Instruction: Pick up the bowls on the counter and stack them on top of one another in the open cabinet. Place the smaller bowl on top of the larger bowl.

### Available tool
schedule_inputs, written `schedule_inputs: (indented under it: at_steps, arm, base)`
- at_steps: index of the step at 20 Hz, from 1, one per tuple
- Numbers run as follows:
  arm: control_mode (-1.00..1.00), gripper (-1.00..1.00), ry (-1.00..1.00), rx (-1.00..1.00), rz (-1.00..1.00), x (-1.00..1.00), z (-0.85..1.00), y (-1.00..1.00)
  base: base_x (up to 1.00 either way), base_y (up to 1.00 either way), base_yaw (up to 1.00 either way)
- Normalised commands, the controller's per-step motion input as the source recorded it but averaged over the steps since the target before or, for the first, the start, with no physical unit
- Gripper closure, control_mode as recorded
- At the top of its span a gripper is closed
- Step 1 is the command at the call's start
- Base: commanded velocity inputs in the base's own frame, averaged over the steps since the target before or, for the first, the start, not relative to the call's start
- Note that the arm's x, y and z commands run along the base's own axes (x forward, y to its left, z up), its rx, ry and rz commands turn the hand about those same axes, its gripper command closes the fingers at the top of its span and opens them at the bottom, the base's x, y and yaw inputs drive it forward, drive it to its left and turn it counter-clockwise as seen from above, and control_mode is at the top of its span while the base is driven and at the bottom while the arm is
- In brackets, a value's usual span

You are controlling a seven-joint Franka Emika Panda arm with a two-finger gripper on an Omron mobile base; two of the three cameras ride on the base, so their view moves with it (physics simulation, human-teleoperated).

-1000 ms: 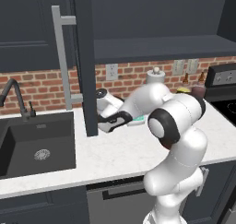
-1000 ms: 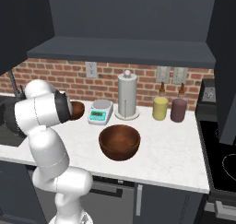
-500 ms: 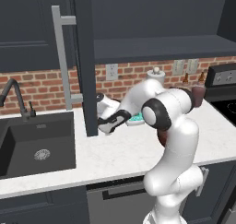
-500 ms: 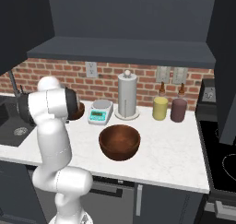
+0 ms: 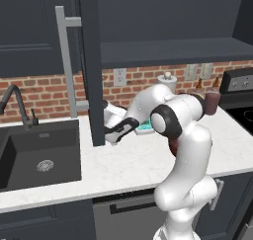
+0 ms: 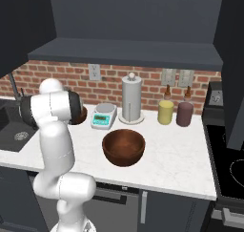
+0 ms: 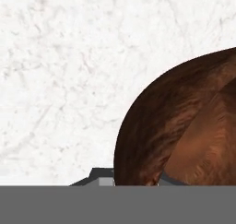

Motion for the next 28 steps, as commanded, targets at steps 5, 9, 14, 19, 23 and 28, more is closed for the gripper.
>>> schedule_inputs:
  at_steps: [5, 9, 14, 19, 23, 28]
  arm:
    - [-1.0, 1.0, -0.09, 0.02, -0.01, -0.94, 0.07, -0.26]
    - [-1.0, 1.0, -0.23, 0.07, -0.09, -1.0, 0.45, -0.57]
    - [-1.0, 1.0, -0.23, 0.09, -0.17, -0.99, 0.91, -0.55]
    - [-1.0, 1.0, -0.11, 0.12, -0.35, -0.74, 1.0, -0.49]
    - [-1.0, 1.0, 0.09, 0.22, -0.43, -0.34, 1.0, -0.7]
    - [-1.0, 1.0, 0.35, 0.25, -0.47, 0.0, 0.68, -0.91]
  base:
    - [0.0, 0.0, 0.0]
    - [0.0, 0.0, 0.0]
    - [0.0, 0.0, 0.0]
    - [0.0, 0.0, 0.0]
    - [0.0, 0.0, 0.0]
    - [0.0, 0.0, 0.0]
